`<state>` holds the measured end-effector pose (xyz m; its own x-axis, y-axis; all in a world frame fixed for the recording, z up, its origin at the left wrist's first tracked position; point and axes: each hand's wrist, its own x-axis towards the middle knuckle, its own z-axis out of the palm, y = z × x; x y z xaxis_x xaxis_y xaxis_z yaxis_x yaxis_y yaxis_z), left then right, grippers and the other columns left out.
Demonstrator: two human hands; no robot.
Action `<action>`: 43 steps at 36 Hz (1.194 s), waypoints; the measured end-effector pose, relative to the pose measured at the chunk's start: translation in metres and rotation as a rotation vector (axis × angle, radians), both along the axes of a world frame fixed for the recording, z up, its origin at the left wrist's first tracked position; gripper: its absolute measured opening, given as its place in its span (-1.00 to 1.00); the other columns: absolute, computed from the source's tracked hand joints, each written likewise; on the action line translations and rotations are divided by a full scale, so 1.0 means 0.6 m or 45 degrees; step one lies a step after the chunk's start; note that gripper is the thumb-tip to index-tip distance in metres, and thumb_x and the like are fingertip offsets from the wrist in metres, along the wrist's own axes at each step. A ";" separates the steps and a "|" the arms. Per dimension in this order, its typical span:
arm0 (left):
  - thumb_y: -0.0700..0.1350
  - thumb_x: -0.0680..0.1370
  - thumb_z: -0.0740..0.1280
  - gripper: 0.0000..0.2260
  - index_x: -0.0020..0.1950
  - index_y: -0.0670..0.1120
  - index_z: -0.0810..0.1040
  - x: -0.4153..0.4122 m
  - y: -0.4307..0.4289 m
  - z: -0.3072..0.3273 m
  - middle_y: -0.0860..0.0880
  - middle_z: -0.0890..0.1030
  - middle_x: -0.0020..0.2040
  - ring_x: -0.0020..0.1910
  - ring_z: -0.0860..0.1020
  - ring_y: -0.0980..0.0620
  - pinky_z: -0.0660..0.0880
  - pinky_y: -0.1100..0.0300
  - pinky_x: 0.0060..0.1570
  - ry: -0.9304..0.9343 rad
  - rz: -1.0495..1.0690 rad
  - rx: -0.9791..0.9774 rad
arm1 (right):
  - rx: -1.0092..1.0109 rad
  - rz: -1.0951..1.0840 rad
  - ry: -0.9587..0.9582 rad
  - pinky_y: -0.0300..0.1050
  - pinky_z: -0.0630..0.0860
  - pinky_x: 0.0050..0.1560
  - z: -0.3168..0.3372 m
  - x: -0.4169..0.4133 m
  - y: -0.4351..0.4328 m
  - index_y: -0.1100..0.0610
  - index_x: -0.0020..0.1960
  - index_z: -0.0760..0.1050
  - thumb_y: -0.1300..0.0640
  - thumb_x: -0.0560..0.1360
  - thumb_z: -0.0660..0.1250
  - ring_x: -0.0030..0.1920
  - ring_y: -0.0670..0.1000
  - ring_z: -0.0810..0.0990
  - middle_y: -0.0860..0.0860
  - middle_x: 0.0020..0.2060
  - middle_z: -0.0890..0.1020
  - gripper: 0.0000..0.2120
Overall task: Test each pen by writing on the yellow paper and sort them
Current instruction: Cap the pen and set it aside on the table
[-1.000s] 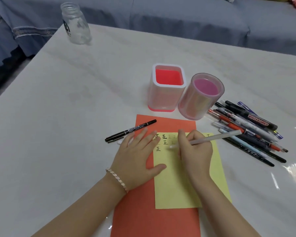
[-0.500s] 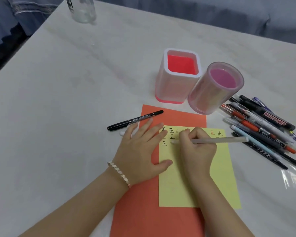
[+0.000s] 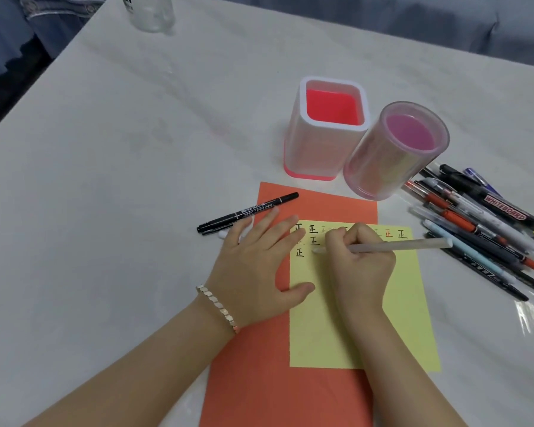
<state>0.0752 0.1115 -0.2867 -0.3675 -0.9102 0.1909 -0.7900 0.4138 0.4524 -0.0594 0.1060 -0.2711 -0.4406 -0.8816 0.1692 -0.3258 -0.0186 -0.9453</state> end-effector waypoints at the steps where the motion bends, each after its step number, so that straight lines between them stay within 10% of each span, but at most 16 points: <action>1: 0.30 0.31 0.19 -0.38 0.27 0.00 0.51 0.000 0.000 0.000 0.07 0.45 0.33 0.40 0.29 0.03 0.08 -0.01 0.33 0.000 0.001 -0.002 | 0.009 0.003 -0.006 -0.40 0.17 -0.47 0.000 -0.001 0.000 0.10 -0.48 0.11 0.27 0.29 0.20 -0.51 -0.13 0.17 -0.05 -0.58 0.18 -0.70; 16: 0.32 0.33 0.18 -0.38 0.28 0.01 0.49 0.001 -0.001 -0.001 0.08 0.43 0.35 0.40 0.26 0.07 0.05 0.02 0.34 -0.014 -0.010 0.000 | 0.378 0.261 -0.076 -0.22 0.53 -0.15 0.053 -0.063 0.030 0.10 -0.24 0.55 0.22 0.41 0.39 -0.25 -0.07 0.63 -0.04 -0.36 0.67 -0.93; 43: 0.33 0.32 0.18 -0.37 0.27 0.02 0.50 0.002 -0.001 -0.002 0.08 0.44 0.34 0.39 0.25 0.09 0.07 0.04 0.32 -0.042 -0.019 -0.013 | 0.544 0.328 0.185 -0.35 0.34 -0.38 0.061 -0.084 0.043 0.18 -0.36 0.50 0.29 0.37 0.31 -0.27 -0.04 0.52 0.05 -0.37 0.62 -0.86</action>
<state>0.0764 0.1109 -0.2877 -0.3870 -0.9028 0.1877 -0.7984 0.4299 0.4217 -0.1095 0.1316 -0.2344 -0.1992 -0.9621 -0.1864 -0.4898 0.2625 -0.8314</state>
